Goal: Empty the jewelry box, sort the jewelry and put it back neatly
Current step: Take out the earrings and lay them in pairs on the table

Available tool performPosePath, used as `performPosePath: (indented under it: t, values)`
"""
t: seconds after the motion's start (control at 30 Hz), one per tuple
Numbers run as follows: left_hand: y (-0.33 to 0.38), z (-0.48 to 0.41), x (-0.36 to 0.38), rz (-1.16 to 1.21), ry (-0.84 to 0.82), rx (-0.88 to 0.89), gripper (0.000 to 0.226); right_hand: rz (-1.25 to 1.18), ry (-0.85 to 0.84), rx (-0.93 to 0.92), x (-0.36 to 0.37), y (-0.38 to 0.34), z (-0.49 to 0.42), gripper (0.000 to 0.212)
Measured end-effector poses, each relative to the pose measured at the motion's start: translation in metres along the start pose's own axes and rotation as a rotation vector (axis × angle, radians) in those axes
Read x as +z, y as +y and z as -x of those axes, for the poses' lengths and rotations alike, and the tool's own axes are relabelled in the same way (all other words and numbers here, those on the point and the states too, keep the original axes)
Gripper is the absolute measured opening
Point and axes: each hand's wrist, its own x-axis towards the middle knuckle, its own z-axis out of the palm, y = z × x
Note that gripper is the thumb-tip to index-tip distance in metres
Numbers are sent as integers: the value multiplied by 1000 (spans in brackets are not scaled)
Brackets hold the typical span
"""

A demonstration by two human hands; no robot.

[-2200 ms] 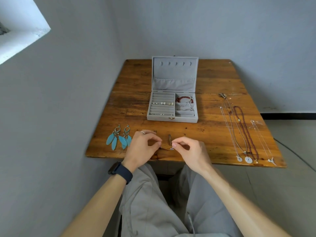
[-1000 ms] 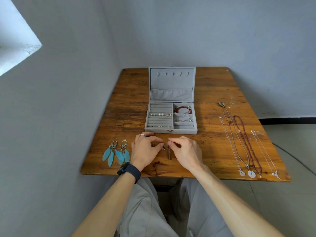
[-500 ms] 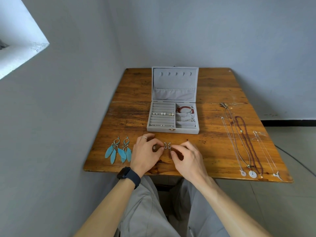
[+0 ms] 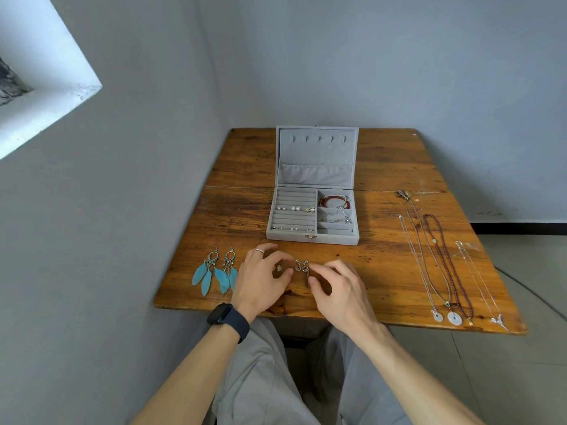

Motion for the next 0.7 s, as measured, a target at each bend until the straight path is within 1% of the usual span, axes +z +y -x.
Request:
performPosePath:
  t: [0.13,0.37,0.53,0.7]
  values:
    - [-4,-13,-12,-15,36,0,34,-20,-25,-10,-10,2,-14,32]
    - [-12,-63,-30,-137,81,0,43,77,-8,-70,-27,7,-68,29]
    - [-15,-109,-33,-296,45,12,44,185,2,-113,-19,3,-120,31]
    - [-20,-139,-32,-491,14,93,41,253,-29,-123,0,-4,-159,31]
